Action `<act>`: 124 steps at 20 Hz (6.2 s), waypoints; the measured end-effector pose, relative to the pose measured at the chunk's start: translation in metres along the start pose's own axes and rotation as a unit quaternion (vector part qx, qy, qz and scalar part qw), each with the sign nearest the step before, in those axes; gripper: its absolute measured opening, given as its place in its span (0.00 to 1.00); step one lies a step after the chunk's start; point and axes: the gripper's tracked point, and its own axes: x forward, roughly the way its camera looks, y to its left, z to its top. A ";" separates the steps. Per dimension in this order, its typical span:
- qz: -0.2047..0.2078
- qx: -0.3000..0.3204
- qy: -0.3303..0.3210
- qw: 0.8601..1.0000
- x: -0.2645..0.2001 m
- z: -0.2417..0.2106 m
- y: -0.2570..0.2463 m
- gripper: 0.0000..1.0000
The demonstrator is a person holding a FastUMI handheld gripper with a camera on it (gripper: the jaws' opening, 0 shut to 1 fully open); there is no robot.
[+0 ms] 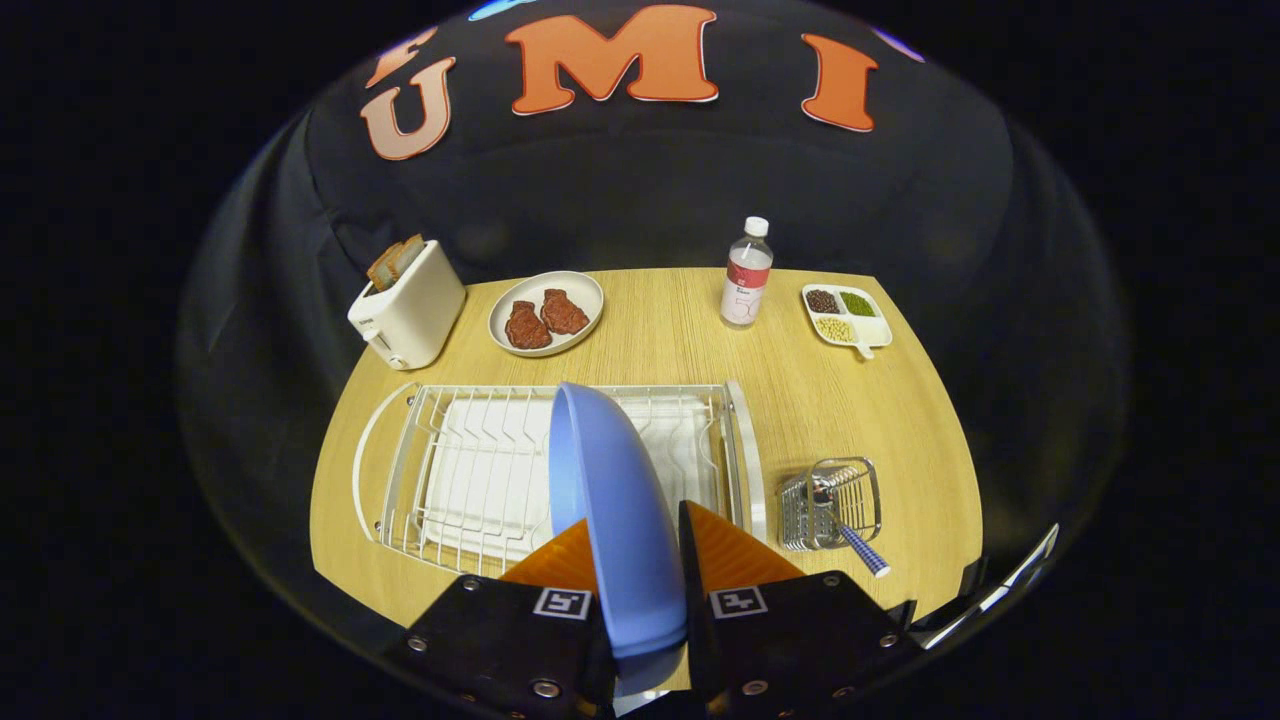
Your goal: Take the plate from the dish rack, then take the spoon from the basket and place it into the plate.
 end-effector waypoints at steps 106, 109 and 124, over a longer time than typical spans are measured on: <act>0.098 -0.055 -0.300 0.947 -0.109 -0.043 -0.073 0.08; 0.140 -0.074 -0.287 0.945 -0.110 -0.059 -0.037 0.08; 0.251 -0.141 -0.188 0.939 -0.032 -0.142 0.074 0.08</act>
